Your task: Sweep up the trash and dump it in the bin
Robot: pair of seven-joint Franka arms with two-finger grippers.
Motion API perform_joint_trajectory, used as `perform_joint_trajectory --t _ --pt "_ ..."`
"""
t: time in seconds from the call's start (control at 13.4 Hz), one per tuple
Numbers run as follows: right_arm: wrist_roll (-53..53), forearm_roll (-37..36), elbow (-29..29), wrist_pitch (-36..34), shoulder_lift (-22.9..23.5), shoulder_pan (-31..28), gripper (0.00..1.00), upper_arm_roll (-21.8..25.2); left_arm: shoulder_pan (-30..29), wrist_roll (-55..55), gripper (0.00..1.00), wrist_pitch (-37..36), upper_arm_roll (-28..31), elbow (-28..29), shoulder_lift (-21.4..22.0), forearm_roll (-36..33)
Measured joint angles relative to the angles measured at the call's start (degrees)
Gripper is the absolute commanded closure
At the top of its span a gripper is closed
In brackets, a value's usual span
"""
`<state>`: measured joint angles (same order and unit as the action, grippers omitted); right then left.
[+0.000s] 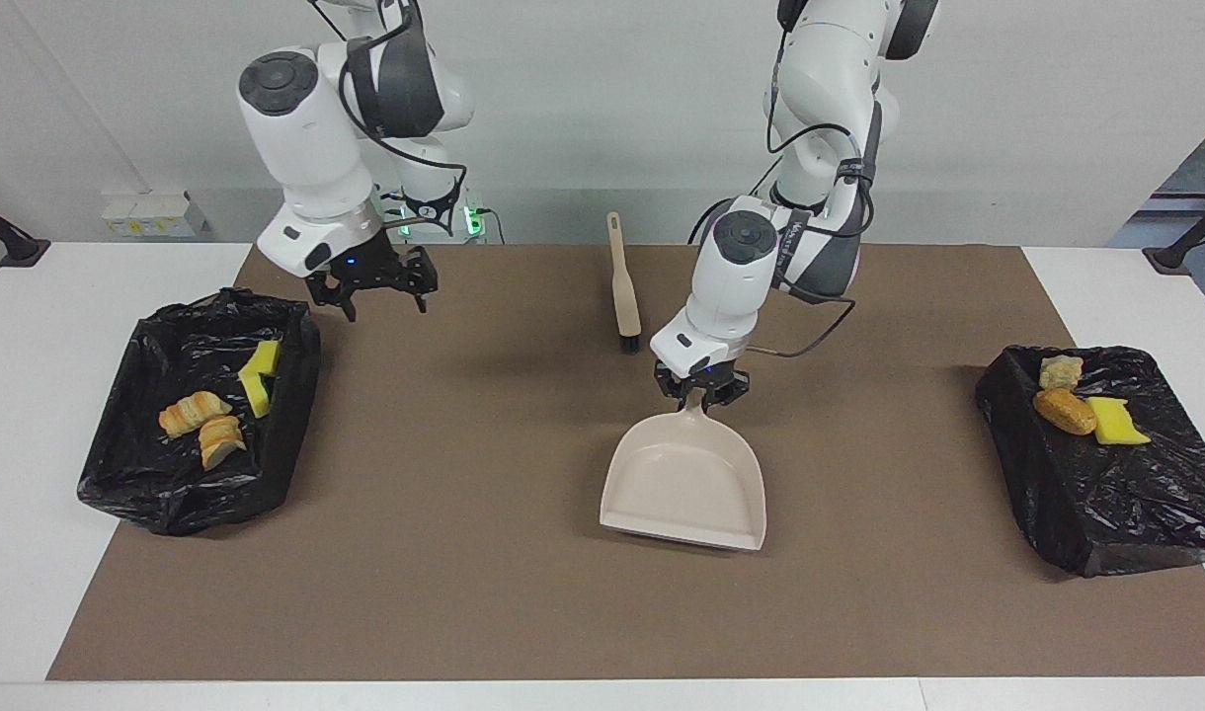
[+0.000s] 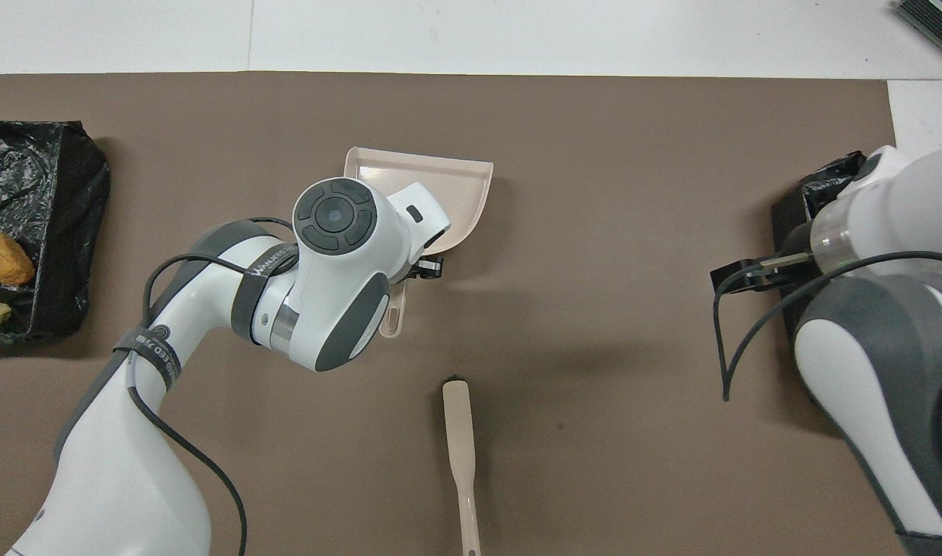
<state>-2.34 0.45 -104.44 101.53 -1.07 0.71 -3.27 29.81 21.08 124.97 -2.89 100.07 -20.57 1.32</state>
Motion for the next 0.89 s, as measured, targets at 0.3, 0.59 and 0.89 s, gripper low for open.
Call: perform_joint_trajectory --t 0.3,0.59,0.89 --pt "-0.2 -0.5 1.1 0.0 0.0 -5.9 0.00 0.4 1.6 6.2 1.00 0.0 -2.0 -2.7 -4.3 0.0" --pt "1.9 -1.1 6.7 -7.2 -0.9 -5.9 0.00 2.5 1.9 7.1 0.08 -0.2 -1.9 -4.4 -5.5 0.0" --pt "8.7 -1.1 8.2 -10.2 -3.1 -5.5 0.00 2.2 1.8 7.1 0.00 -1.0 -1.7 -5.3 -5.2 0.0"
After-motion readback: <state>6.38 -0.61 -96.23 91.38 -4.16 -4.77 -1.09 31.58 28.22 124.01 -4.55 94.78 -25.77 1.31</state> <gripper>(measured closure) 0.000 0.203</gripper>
